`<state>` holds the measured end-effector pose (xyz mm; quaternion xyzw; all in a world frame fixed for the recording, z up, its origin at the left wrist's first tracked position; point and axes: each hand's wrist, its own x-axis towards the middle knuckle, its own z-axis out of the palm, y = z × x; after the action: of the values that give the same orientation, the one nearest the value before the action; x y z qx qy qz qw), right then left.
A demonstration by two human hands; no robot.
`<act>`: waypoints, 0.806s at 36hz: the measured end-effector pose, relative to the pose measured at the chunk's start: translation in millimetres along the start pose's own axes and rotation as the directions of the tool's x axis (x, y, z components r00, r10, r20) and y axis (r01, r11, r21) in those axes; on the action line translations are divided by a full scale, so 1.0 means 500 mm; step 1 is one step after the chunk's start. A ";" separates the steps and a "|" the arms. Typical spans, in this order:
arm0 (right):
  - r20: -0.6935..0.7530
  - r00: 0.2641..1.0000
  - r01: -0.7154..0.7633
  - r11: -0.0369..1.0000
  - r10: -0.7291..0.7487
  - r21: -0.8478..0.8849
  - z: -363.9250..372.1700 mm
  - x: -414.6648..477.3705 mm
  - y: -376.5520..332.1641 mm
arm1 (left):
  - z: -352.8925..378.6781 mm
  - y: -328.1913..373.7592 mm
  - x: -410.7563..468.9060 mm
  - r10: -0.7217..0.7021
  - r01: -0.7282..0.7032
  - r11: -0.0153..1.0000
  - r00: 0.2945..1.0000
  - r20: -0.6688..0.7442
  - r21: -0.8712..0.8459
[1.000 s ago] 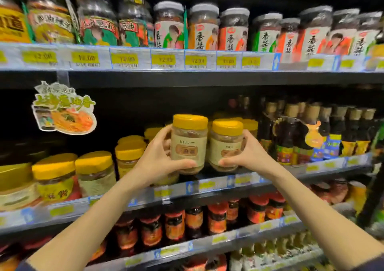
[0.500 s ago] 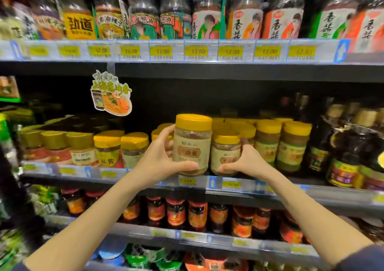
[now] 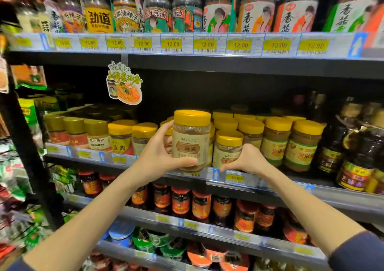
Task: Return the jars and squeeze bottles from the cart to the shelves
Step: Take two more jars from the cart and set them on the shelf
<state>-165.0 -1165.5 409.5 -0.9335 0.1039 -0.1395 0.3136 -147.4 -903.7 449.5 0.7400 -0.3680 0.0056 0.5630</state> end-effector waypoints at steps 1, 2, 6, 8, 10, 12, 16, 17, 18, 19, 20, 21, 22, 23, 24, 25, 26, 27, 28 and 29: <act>-0.005 1.000 0.003 1.000 -0.003 -0.007 0.002 0.002 0.001 | 0.000 0.000 -0.001 -0.002 0.002 1.000 1.000 -0.001 0.002; -0.010 1.000 0.004 1.000 -0.004 -0.015 0.003 0.002 0.001 | 0.001 -0.001 -0.002 -0.004 0.004 1.000 1.000 -0.002 0.003; -0.018 1.000 0.009 1.000 -0.009 -0.027 0.008 0.002 0.002 | 0.004 -0.007 -0.006 -0.015 0.015 1.000 1.000 0.007 0.000; -0.019 1.000 0.007 1.000 -0.008 -0.026 0.009 -0.001 0.002 | 0.006 -0.011 -0.007 -0.022 0.022 1.000 1.000 0.006 0.000; -0.019 1.000 0.001 0.999 -0.002 -0.033 0.007 -0.003 -0.001 | 0.010 -0.014 -0.007 -0.025 0.025 1.000 1.000 0.011 0.005; -0.006 1.000 -0.016 0.999 0.016 -0.035 -0.002 -0.006 -0.008 | 0.014 -0.015 -0.006 -0.024 0.024 1.000 1.000 0.019 0.008; 0.026 1.000 -0.008 0.996 0.010 -0.084 -0.056 -0.020 -0.023 | 0.026 -0.014 -0.002 -0.017 0.017 1.000 0.999 0.029 0.013; 0.013 1.000 -0.004 0.994 0.006 -0.105 -0.076 -0.029 -0.030 | 0.030 -0.014 0.001 -0.016 0.016 1.000 0.999 0.032 0.012; -0.012 1.000 -0.007 0.994 0.005 -0.113 -0.098 -0.040 -0.039 | 0.035 -0.012 0.003 -0.016 0.015 1.000 0.999 0.035 0.011; -0.033 0.999 -0.003 0.996 0.000 -0.087 -0.120 -0.051 -0.048 | 0.042 -0.011 0.005 -0.016 0.016 1.000 0.999 0.040 0.006; -0.031 0.999 0.021 0.999 -0.022 -0.025 -0.143 -0.063 -0.059 | 0.050 -0.009 0.008 -0.016 0.016 1.000 0.999 0.043 -0.003; -0.012 0.998 0.056 0.997 -0.055 0.061 -0.164 -0.076 -0.070 | 0.059 -0.005 0.011 -0.014 0.015 1.000 0.999 0.049 -0.015; 0.014 0.996 0.090 0.985 -0.094 0.146 -0.184 -0.090 -0.083 | 0.069 -0.001 0.014 -0.013 0.015 1.000 0.998 0.057 -0.028; 0.047 0.992 0.107 0.968 -0.121 0.225 -0.199 -0.102 -0.094 | 0.080 0.002 0.018 -0.011 0.014 0.999 0.998 0.065 -0.038; 0.079 0.987 0.112 0.953 -0.139 0.281 -0.211 -0.111 -0.102 | 0.092 0.005 0.021 -0.008 0.012 0.999 0.997 0.072 -0.047; 0.103 0.983 0.111 0.943 -0.150 0.314 -0.220 -0.116 -0.107 | 0.104 0.008 0.025 -0.006 0.010 0.999 0.997 0.078 -0.053; 0.126 0.979 0.110 0.940 -0.158 0.324 -0.226 -0.120 -0.109 | 0.116 0.011 0.028 -0.003 0.008 0.998 0.996 0.084 -0.060; 0.142 0.976 0.111 0.939 -0.165 0.325 -0.229 -0.122 -0.112 | 0.128 0.014 0.032 -0.001 0.007 0.998 0.996 0.091 -0.065; 0.150 0.974 0.116 0.945 -0.168 0.305 -0.230 -0.125 -0.115 | 0.140 0.018 0.034 0.001 0.006 0.998 0.995 0.101 -0.070; 0.146 0.975 0.122 0.954 -0.167 0.274 -0.230 -0.127 -0.116 | 0.151 0.020 0.037 0.006 0.002 0.997 0.994 0.112 -0.073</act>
<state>-255.8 -1166.3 520.5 -0.8970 -0.0109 -0.0958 0.4315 -170.3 -977.7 438.0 0.7176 -0.3997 -0.0488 0.5682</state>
